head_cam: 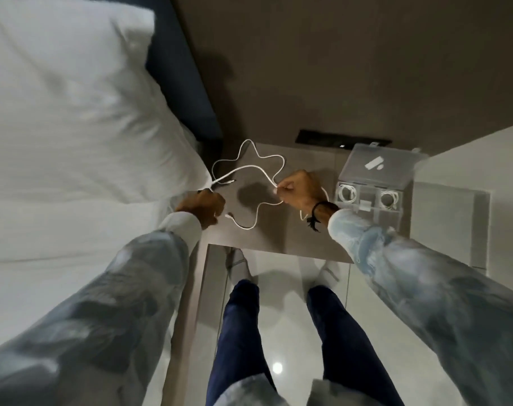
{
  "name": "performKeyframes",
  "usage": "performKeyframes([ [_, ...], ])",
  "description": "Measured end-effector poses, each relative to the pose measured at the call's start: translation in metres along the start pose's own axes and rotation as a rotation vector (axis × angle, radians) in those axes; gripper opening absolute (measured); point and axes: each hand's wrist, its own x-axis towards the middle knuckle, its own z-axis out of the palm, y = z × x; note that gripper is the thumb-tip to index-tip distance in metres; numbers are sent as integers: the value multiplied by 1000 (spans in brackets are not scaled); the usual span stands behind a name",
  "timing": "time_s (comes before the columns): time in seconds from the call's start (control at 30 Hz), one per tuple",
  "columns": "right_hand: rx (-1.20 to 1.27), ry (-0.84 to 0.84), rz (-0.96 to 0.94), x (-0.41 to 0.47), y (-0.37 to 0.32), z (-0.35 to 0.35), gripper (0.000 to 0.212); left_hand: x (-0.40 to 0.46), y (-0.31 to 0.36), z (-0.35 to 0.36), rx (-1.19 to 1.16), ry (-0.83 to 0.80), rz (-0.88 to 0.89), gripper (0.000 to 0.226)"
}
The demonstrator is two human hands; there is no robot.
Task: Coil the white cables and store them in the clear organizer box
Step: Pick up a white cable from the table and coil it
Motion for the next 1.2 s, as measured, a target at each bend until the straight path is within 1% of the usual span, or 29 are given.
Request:
performKeyframes([
  [0.07, -20, 42, 6, -19, -11, -27, 15, -18, 14, -29, -108, -58, 37, 23],
  [0.17, -108, 73, -29, -46, -28, -67, 21, -39, 41, -71, -212, -115, 77, 31],
  [0.23, -198, 57, -58, -62, -42, -93, 36, -56, 59, -104, -268, -112, 93, 25],
  [0.27, -209, 35, -73, -68, -50, -102, 47, -63, 66, -119, -317, -99, 100, 19],
  [0.3, -165, 15, -93, -75, -60, -112, 54, -71, 74, -136, -383, -63, 116, 16],
  [0.33, -56, -13, -106, -82, -71, -121, 54, -79, 83, -151, -463, -17, 126, 15],
  [0.37, 114, -48, -106, -88, -83, -128, 47, -87, 92, -168, -549, 29, 134, 15],
  [0.4, 320, -100, -90, -95, -96, -137, 36, -95, 101, -186, -630, 67, 141, 17],
  [0.43, 545, -185, -43, -102, -108, -143, 29, -101, 109, -200, -704, 80, 131, 23],
  [0.47, 753, -269, -5, -110, -117, -151, 29, -108, 118, -216, -771, 87, 118, 30],
  [0.5, 879, -329, 19, -120, -123, -161, 35, -114, 128, -229, -831, 95, 103, 33],
  [0.53, 920, -354, 27, -128, -127, -172, 41, -119, 135, -241, -892, 111, 89, 33],
  [0.57, 910, -340, 21, -133, -129, -186, 46, -124, 142, -254, -931, 152, 87, 34],
  [0.6, 890, -296, 12, -137, -129, -199, 45, -129, 146, -263, -964, 197, 100, 34],
  [0.63, 887, -236, -1, -141, -129, -214, 41, -135, 150, -273, -992, 228, 130, 35],
  [0.67, 891, -176, -23, -144, -130, -229, 36, -141, 154, -282, -1025, 220, 169, 34],
  [0.73, 862, -58, -79, -150, -136, -259, 29, -154, 159, -300, -1055, 102, 269, 31],
  [0.8, 792, 46, -138, -155, -146, -282, 27, -166, 164, -314, -1104, -80, 358, 30],
  [0.83, 762, 91, -164, -157, -151, -292, 26, -173, 167, -322, -1159, -145, 402, 31],
  [0.87, 744, 130, -183, -158, -156, -301, 25, -177, 170, -330, -1227, -181, 450, 31],
  [0.9, 742, 165, -195, -159, -160, -308, 24, -181, 175, -340, -1303, -181, 503, 30],
  [0.97, 763, 223, -207, -160, -165, -314, 27, -185, 187, -359, -1510, -100, 627, 30],
  [1.07, 729, 261, -254, -159, -173, -311, 30, -188, 205, -388, -1881, 94, 822, 27],
  [1.1, 680, 251, -282, -159, -176, -308, 32, -186, 210, -395, -1957, 175, 887, 24],
  [1.13, 613, 232, -314, -160, -178, -306, 34, -184, 213, -402, -1982, 283, 937, 22],
  [1.17, 544, 208, -346, -161, -181, -304, 36, -183, 214, -407, -1949, 420, 956, 21],
  [1.2, 495, 185, -371, -163, -182, -304, 36, -180, 213, -410, -1838, 582, 937, 19],
])
